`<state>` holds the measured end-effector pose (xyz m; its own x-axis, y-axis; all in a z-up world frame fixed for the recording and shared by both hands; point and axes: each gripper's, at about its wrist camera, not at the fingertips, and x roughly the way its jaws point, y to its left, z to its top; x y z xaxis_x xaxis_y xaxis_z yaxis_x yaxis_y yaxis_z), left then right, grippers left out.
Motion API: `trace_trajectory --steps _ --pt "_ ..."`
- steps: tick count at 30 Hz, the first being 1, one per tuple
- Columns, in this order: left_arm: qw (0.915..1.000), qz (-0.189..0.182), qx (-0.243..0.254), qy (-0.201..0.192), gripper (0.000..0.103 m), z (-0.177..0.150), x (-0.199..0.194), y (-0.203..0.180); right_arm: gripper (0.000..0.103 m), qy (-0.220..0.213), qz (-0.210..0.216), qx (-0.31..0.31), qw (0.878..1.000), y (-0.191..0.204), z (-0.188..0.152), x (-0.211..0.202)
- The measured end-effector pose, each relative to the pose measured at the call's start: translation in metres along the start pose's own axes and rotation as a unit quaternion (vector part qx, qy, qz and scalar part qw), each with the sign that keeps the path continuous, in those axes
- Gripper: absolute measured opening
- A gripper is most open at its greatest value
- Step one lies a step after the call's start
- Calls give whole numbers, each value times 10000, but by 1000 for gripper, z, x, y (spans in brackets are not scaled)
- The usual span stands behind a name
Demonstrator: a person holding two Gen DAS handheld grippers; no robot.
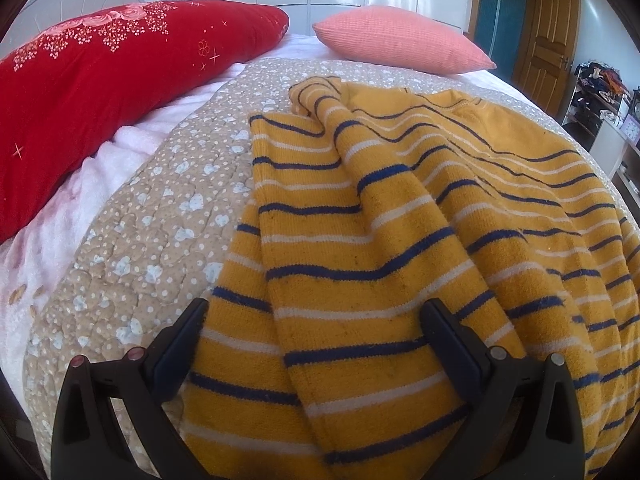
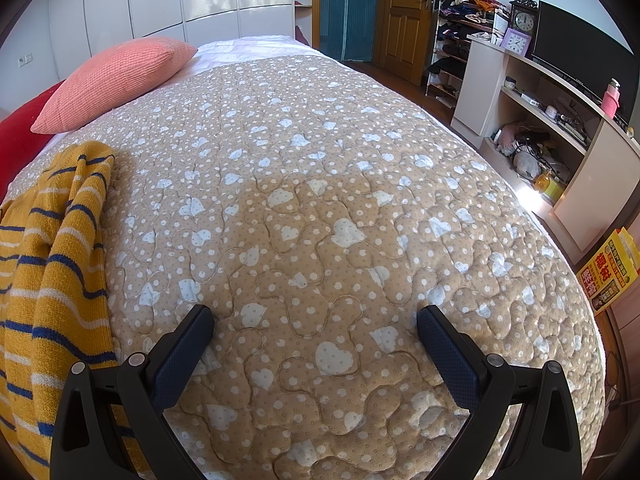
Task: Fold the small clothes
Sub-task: 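Grasp the sweater's sleeve with the left tool and pull it outward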
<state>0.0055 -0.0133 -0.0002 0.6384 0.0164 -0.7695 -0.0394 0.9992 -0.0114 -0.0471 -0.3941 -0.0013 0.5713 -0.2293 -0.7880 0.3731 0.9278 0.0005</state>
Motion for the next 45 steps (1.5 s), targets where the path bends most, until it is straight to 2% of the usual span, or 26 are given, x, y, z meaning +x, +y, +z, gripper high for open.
trace_trajectory --steps 3,5,9,11,13,15,17,21,25,27,31,34,37,39,41,43,44,45 --pt "9985 386 331 -184 103 2 -18 -7 103 12 -41 -30 10000 0 0 0" --pt "9966 505 495 -426 103 2 -36 -11 103 -2 -68 -49 10000 -1 -1 -2" --pt "9963 324 602 -527 103 -2 -64 -17 103 60 -2 6 10000 -5 -1 1" --pt "9953 348 722 -542 103 -5 -70 -24 103 236 165 60 9996 -9 5 1" --pt "9948 366 816 -490 103 -11 -66 -30 103 416 398 138 9982 -15 14 5" --pt "9955 376 842 -226 103 -15 -52 -31 103 484 471 1 9977 -15 12 4" --pt "9971 235 698 174 103 -23 -35 -27 103 419 443 -79 9981 -14 9 2" --pt "9994 -91 198 283 103 -31 -31 -11 103 330 299 -117 9989 -8 0 -2" --pt "9972 -359 560 336 103 -38 -40 -6 103 306 201 -138 9992 -5 -1 -3" --pt "9970 -578 444 274 93 -38 -56 -1 103 259 193 -135 9994 -6 -2 -4" --pt "9932 -1061 435 -200 93 -30 -94 2 103 177 246 -85 9995 -8 -3 -5" --pt "9879 -1503 387 -53 92 -15 -90 -4 103 147 243 -83 9996 -7 -5 -6" --pt "9829 -1782 371 259 67 0 -66 -22 103 145 245 -84 9996 -7 -5 -6" --pt "9815 -1788 383 561 39 5 -44 -32 103 146 245 -85 9996 -7 -5 -6" --pt "9798 -1733 315 943 35 8 -20 -38 103 143 248 -84 9996 -7 -5 -6" --pt "9813 -1655 279 943 28 7 -12 -38 103 144 249 -83 9996 -8 -5 -8" --pt "9821 -1637 249 899 14 8 -15 -36 103 143 249 -83 9996 -8 -6 -8" --pt "9815 -1701 99 868 7 9 -18 -30 103 141 251 -81 9996 -8 -5 -8"
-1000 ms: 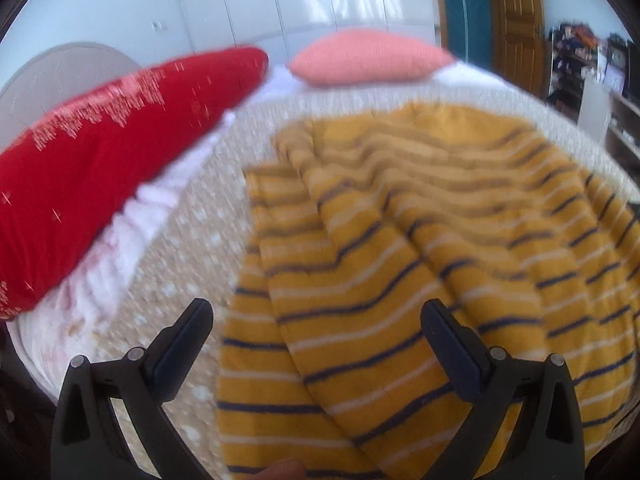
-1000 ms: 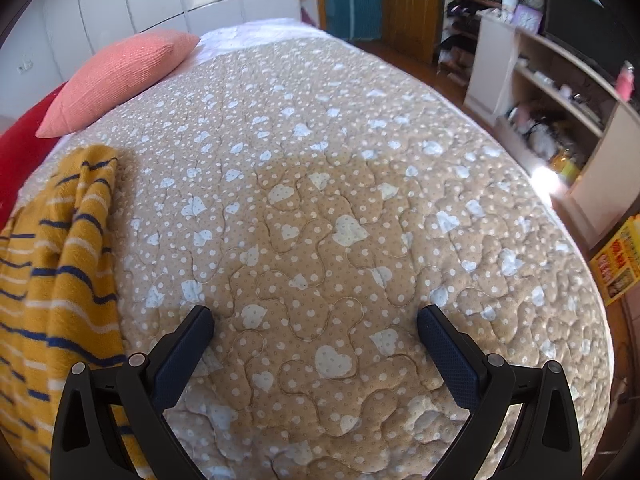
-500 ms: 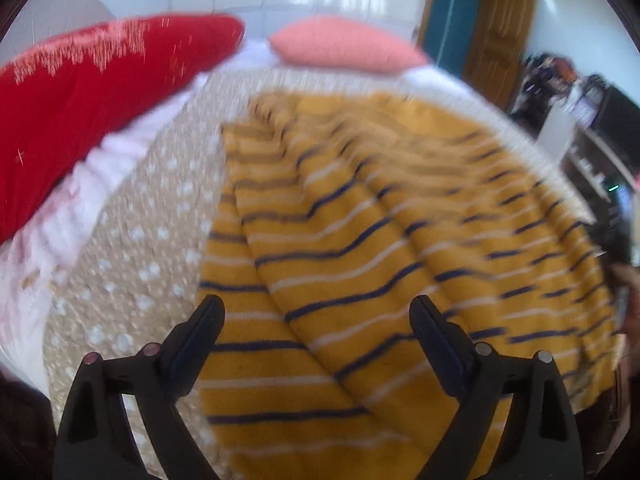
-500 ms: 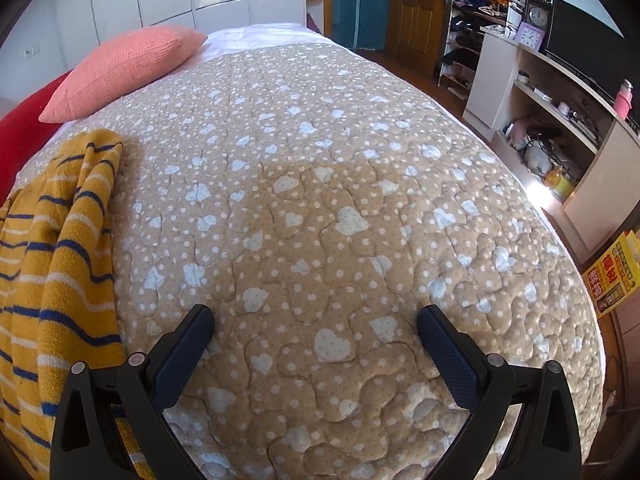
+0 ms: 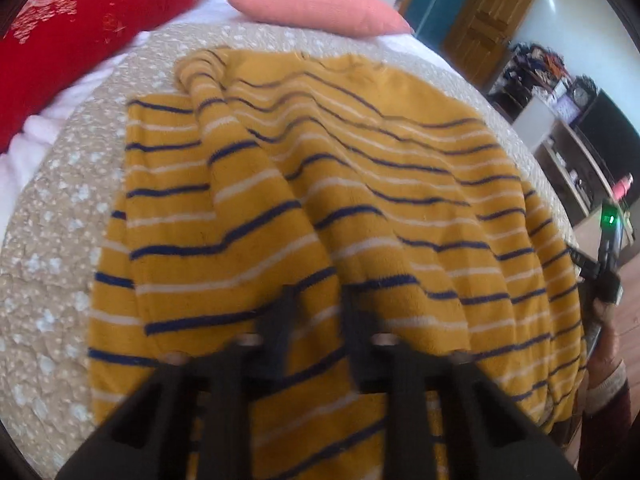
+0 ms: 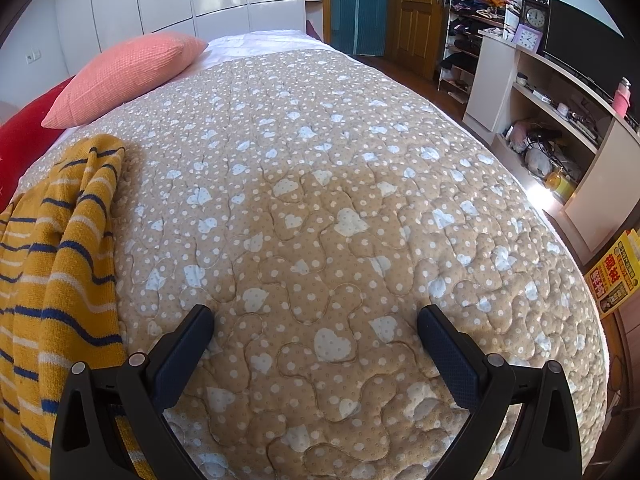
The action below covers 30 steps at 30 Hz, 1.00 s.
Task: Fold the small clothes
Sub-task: 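Grasp the sweater's sleeve with the left tool and pull it outward, then grasp the other sleeve with the right tool and spread the sweater flat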
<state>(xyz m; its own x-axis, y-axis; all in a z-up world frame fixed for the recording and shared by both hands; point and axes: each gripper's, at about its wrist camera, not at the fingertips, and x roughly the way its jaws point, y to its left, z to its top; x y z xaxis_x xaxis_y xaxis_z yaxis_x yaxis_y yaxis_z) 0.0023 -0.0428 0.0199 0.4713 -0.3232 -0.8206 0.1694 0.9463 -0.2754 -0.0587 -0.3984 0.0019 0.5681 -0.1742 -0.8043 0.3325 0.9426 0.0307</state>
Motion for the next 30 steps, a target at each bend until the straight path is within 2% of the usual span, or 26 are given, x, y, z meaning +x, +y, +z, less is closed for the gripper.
trace_trajectory --steps 2,4,7,9,11,14,16,20,22,24,26,28,30 --pt "9995 -84 -242 -163 6 0 -12 14 103 0 -7 -5 10000 0 0 0" --pt "9983 364 -311 -341 6 0 -23 30 103 2 -14 -9 10000 1 0 0" --pt "9946 821 -435 -469 6 2 -34 54 103 0 -14 -10 10000 1 0 0" --pt "9878 1309 -607 -582 6 9 -47 82 103 0 -14 -9 10000 1 0 0" --pt "9758 1902 -787 -737 6 13 -62 109 103 -1 -16 -10 10000 1 0 0" --pt "9490 2862 -996 -873 6 19 -80 157 103 -5 -15 -7 10000 1 0 0" --pt "9380 3138 -1186 -879 7 17 -87 183 103 -9 -33 -12 10000 0 0 -1" --pt "9422 2804 -1553 -972 11 -2 -102 206 103 -27 -65 -13 10000 1 1 -2" --pt "9416 2820 -1529 -1029 15 -12 -106 204 103 -38 -74 -5 10000 0 1 -2" --pt "9433 2766 -1517 -1032 24 -19 -107 199 103 -31 -89 -14 10000 1 1 -2" --pt "9477 2549 -1593 -1078 37 -30 -117 195 101 96 -55 -15 9999 -2 3 -7" --pt "9531 2311 -1547 -1196 46 -37 -131 184 91 205 215 168 9994 -13 3 -23" --pt "9560 2170 -1446 -1345 62 -44 -143 174 88 191 809 563 9949 -32 -5 -48"
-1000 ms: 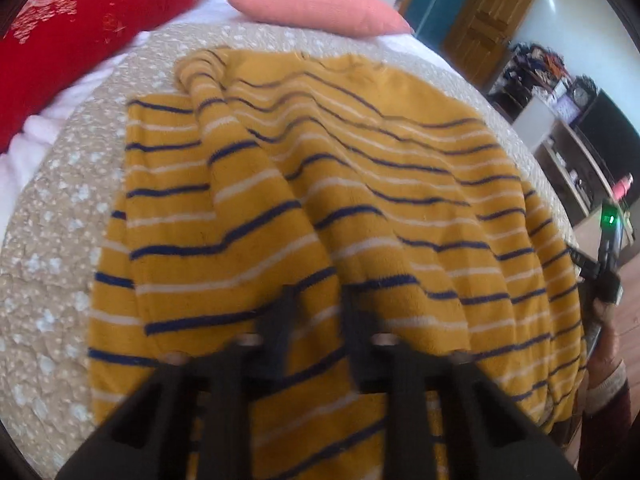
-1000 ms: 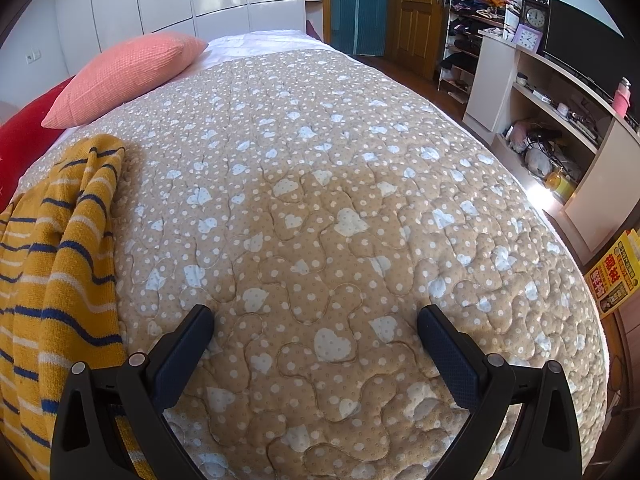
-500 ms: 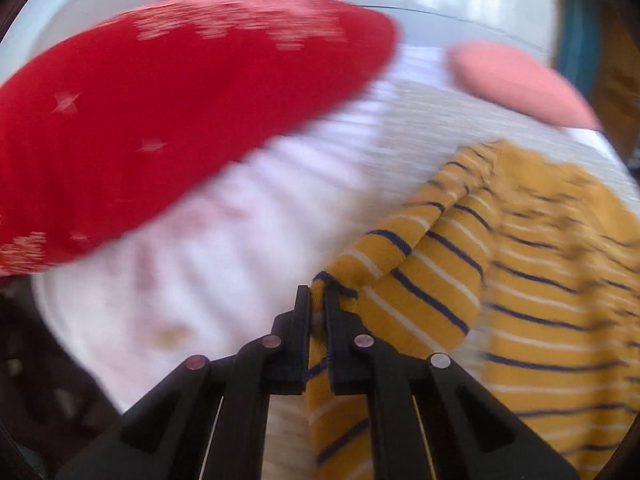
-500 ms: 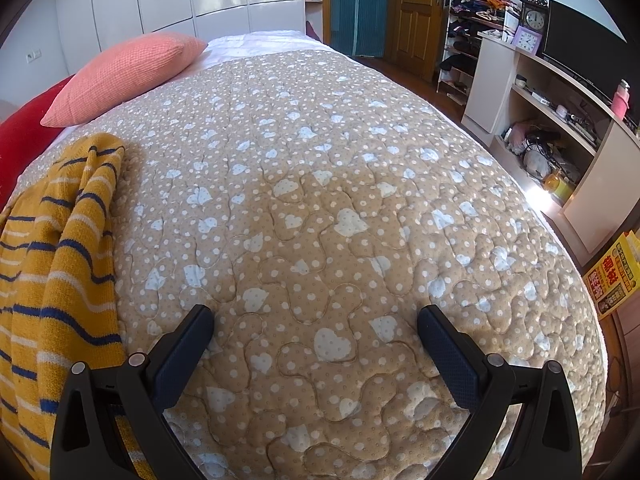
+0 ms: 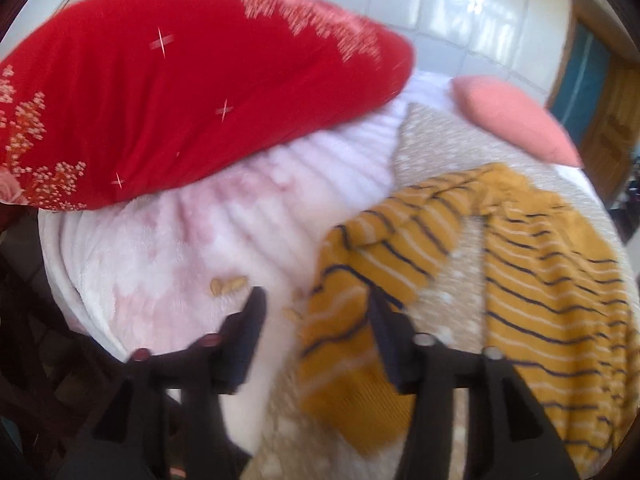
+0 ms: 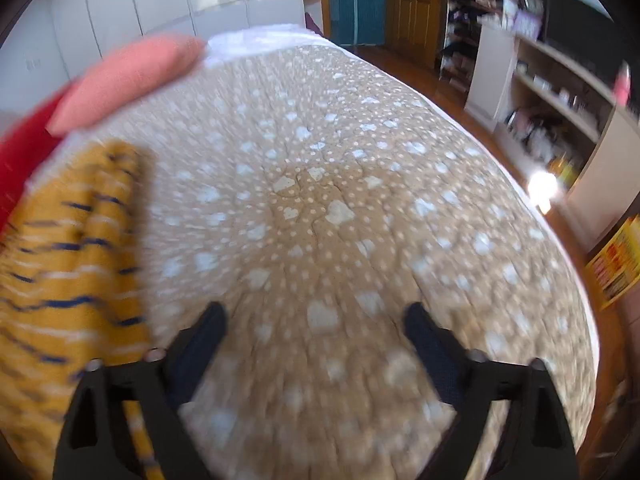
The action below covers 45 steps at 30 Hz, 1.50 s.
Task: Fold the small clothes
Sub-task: 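Grasp the other sleeve with the right tool and spread the sweater flat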
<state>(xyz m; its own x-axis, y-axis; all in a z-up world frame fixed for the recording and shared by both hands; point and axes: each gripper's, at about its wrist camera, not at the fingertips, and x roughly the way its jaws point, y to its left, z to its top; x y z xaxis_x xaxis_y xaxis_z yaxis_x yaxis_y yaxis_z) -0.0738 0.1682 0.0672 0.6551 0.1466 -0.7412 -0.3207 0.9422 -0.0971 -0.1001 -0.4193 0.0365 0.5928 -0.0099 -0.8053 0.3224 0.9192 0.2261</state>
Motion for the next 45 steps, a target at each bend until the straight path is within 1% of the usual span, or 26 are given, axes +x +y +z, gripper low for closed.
trace_trajectory --steps 2,3,7,9,11,13,15,17,18,19,20,21,22,23,25,26,28,29,31,33,34,36,39,41,43,45 --pt "9997 -170 85 -157 67 -7 -17 -6 88 51 514 351 9980 -17 -14 -22" --pt "9995 -232 126 -172 67 -9 -21 -10 88 93 710 489 9962 -25 -25 -30" --pt "9977 -654 152 -69 67 -20 -33 -29 88 295 1128 901 9891 -47 -75 -47" --pt "9958 -893 181 9 67 -29 -42 -44 88 187 1277 993 9866 -48 -93 -55" --pt "9942 -1042 241 64 67 -35 -45 -56 88 115 1313 927 9869 -42 -107 -62" --pt "9926 -1174 291 123 67 -42 -48 -69 89 162 1329 801 9878 -30 -119 -61" --pt "9905 -1312 356 192 68 -50 -50 -82 90 296 1287 586 9895 -8 -136 -54" --pt "9892 -1364 487 242 68 -56 -52 -96 89 330 1123 195 9929 13 -152 -51" --pt "9888 -1357 571 252 68 -58 -53 -102 86 287 948 -68 9951 25 -159 -49" --pt "9886 -1342 637 256 68 -60 -53 -107 79 239 782 -243 9964 31 -162 -49" --pt "9883 -1324 711 259 68 -60 -54 -112 63 224 649 -348 9970 34 -161 -50" --pt "9879 -1321 774 258 68 -60 -55 -117 39 219 727 -308 9966 29 -154 -54" --pt "9873 -1339 819 243 68 -59 -56 -120 20 177 949 -196 9951 21 -146 -60" --pt "9869 -1347 856 215 68 -58 -58 -123 14 79 1072 -63 9942 10 -135 -68" --pt "9868 -1347 885 122 68 -56 -64 -128 14 -402 742 22 9964 -15 -104 -90" --pt "9868 -1359 873 85 68 -55 -66 -129 14 -682 430 65 9967 -33 -82 -100" --pt "9865 -1416 824 73 68 -54 -67 -131 14 -941 24 316 9951 -64 -47 -107" --pt "9861 -1450 810 80 68 -54 -67 -132 14 -1004 -164 582 9931 -88 -25 -107" --pt "9855 -1486 808 94 68 -55 -66 -134 14 -972 -330 917 9905 -113 3 -99" --pt "9854 -1487 827 88 68 -57 -66 -134 14 -881 -346 1041 9900 -116 26 -94" --pt "9855 -1476 834 74 68 -57 -66 -133 14 -884 -355 963 9908 -108 34 -92" --pt "9860 -1448 826 42 68 -57 -65 -130 14 -937 -292 524 9938 -70 50 -89" --pt "9870 -1435 731 11 68 -58 -64 -117 14 -861 74 -187 9961 3 73 -75" --pt "9878 -1408 664 -47 68 -60 -65 -107 14 -705 397 -731 9940 73 85 -54" --pt "9890 -1347 601 -117 68 -63 -66 -94 15 -499 654 -1174 9897 136 84 -35" --pt "9906 -1252 520 -176 69 -67 -65 -77 15 -237 876 -1634 9824 208 78 -9"
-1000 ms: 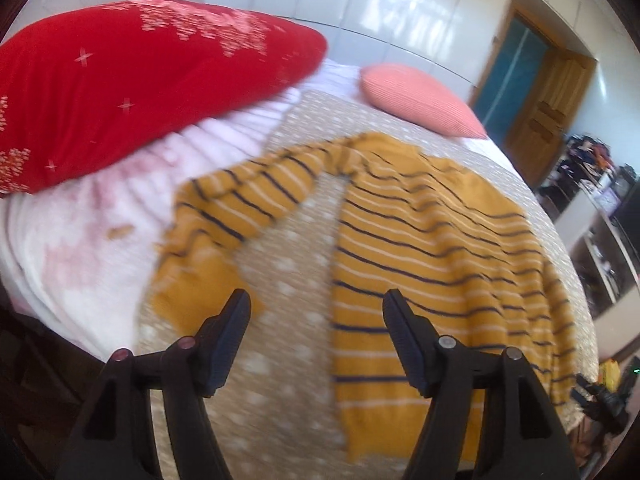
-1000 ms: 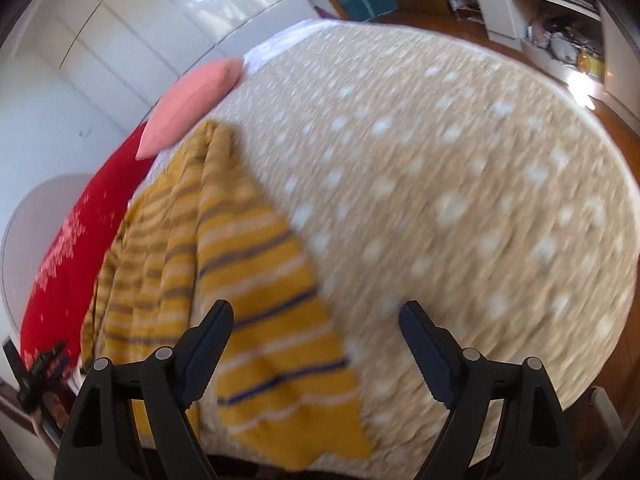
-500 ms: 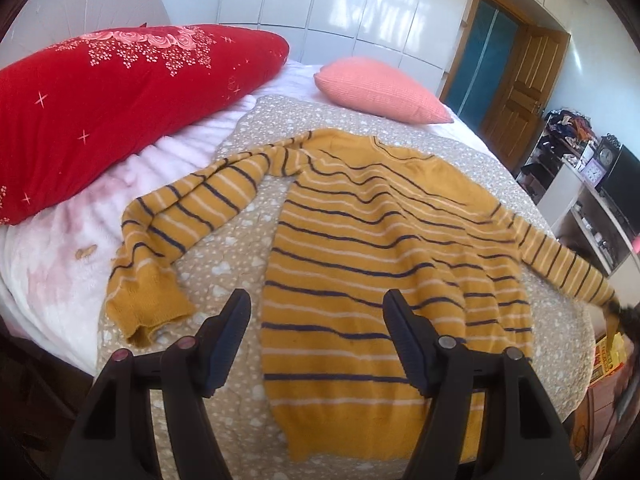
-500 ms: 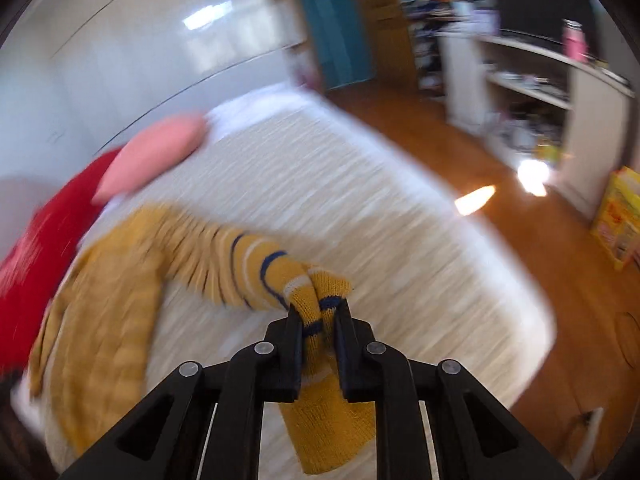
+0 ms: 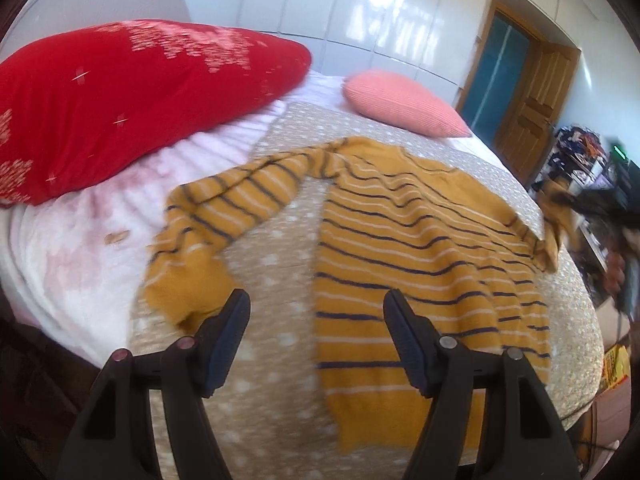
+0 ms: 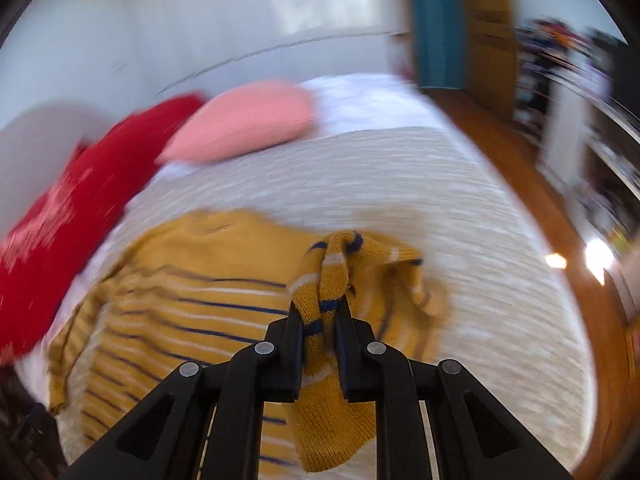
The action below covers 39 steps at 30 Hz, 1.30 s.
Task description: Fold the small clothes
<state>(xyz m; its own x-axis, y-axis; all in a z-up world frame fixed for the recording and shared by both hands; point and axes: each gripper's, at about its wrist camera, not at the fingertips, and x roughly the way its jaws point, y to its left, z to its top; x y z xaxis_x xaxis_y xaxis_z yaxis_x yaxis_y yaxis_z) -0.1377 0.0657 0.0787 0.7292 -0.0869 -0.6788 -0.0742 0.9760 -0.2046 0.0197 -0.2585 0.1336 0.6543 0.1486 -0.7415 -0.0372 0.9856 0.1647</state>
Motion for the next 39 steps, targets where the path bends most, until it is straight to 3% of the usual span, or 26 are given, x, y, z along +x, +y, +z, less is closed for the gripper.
trace_trajectory --steps 4,6,7,9,10,12,13,16,20,23,28,30,33,34,35,36,37,39 --pt "9997 107 -209 -17 69 -8 -5 36 18 624 510 -706 9942 119 7 74" --pt "9992 169 -349 -44 69 -11 -6 53 23 922 794 -984 9877 167 4 108" --pt "9987 194 -457 -60 69 -13 -6 65 32 1115 977 -1111 9827 193 3 126" --pt "9978 209 -627 -71 73 -17 -7 83 35 1171 1133 -1278 9783 221 1 138" --pt "9971 225 -729 -73 73 -19 -7 93 38 1135 1224 -1339 9768 231 1 137" --pt "9957 248 -890 -49 74 -23 -4 109 59 1039 1383 -1403 9749 246 5 133" --pt "9953 257 -939 -31 74 -24 -3 113 62 953 1401 -1429 9751 250 8 129" --pt "9931 263 -1139 54 74 -28 5 130 64 856 1150 -1451 9790 250 8 121" --pt "9908 246 -1324 115 74 -32 11 141 64 1128 1186 -1438 9760 250 -7 114" --pt "9890 287 -1445 116 74 -35 10 147 64 1351 1730 -1681 9610 272 -35 103" --pt "9864 403 -1586 135 74 -42 5 156 64 1795 2713 -2078 9225 329 -96 91" --pt "9859 459 -1605 128 74 -43 1 157 64 1856 2989 -2192 9100 348 -112 87" --pt "9861 534 -1572 103 74 -43 -4 155 64 1942 3044 -2489 8987 374 -137 88" --pt "9863 551 -1549 102 74 -42 -5 153 64 2029 2988 -2561 8966 380 -145 91" --pt "9866 569 -1524 96 74 -41 -6 151 53 2110 2957 -2610 8944 383 -151 93" --pt "9871 586 -1491 84 74 -40 -8 149 24 2147 2927 -2662 8930 385 -154 95" --pt "9874 603 -1459 76 74 -39 -9 147 16 2159 2893 -2707 8924 384 -153 94" --pt "9879 648 -1405 66 74 -38 -11 143 12 1968 2912 -2657 8977 374 -140 83"
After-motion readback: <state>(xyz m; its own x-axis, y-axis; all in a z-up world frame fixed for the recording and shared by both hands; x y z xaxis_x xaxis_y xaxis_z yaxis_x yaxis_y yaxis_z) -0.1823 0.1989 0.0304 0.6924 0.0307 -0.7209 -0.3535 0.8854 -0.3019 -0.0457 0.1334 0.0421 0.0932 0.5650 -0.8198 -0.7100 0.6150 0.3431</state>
